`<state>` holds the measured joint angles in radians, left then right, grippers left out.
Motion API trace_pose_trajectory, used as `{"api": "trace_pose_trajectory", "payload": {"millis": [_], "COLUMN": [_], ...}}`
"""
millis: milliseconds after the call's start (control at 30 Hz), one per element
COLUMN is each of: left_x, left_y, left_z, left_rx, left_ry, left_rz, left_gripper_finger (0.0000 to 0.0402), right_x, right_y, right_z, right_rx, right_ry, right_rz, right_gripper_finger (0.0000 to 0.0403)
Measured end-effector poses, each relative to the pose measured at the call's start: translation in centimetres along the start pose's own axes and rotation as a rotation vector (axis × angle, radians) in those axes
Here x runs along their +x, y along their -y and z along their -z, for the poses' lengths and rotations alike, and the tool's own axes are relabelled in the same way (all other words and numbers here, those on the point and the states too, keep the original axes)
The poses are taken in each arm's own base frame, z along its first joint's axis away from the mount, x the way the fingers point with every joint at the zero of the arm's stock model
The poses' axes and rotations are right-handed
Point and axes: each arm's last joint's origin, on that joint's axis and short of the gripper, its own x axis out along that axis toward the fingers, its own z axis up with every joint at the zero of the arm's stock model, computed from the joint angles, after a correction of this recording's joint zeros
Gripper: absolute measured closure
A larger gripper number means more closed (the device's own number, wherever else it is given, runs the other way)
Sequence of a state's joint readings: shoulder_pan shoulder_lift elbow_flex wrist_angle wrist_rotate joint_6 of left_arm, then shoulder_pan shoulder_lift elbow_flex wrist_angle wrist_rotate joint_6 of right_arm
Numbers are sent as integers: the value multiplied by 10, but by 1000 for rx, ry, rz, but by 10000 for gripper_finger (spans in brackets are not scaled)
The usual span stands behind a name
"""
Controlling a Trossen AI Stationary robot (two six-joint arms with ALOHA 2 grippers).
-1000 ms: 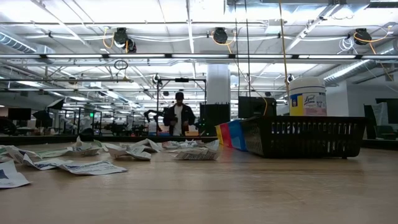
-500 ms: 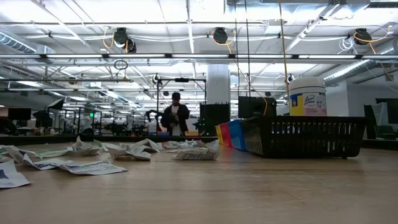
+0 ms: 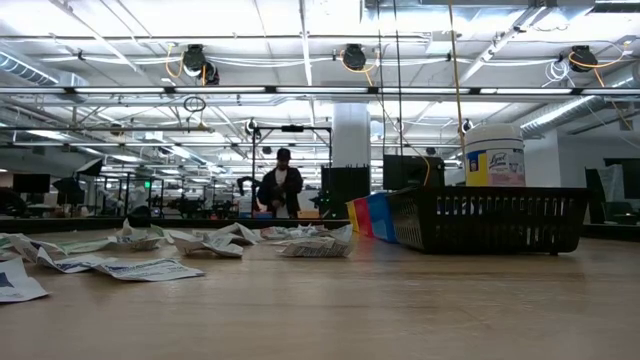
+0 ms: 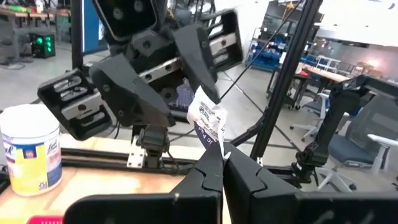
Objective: Pick & Place First Aid Supplies
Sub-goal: Put the blue alcohol pad into the blue bin
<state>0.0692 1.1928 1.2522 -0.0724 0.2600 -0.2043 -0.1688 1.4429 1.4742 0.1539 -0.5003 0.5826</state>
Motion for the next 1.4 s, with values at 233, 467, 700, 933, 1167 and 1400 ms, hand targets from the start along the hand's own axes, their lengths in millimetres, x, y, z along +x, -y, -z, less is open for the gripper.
{"api": "trace_pose_trajectory", "payload": {"millis": [233, 467, 700, 933, 1167, 1400], "left_x": [3, 3, 3, 1, -10, -11], "left_y": [-1, -1, -1, -6, -9, -11], "left_z": [1, 1, 1, 2, 3, 4], "left_rx": [1, 1, -6, -159, -282, -337], "left_ry": [3, 6, 2, -19, -101, -114], "left_rz": [1, 2, 1, -31, 62, 64], "left_gripper_finger": [401, 401, 401, 356, 259, 210], "right_x": [4, 8, 7, 2, -38, -62], "right_y": [6, 10, 8, 7, 0, 12], "right_z": [4, 7, 7, 9, 11, 44], "right_rx": [36, 46, -14, -41, -58, -98], "right_ry": [-18, -32, -39, -110, -301, -636], "right_rz": [12, 14, -9, -45, 64, 321], "right_gripper_finger": [264, 274, 382, 401, 402, 402]}}
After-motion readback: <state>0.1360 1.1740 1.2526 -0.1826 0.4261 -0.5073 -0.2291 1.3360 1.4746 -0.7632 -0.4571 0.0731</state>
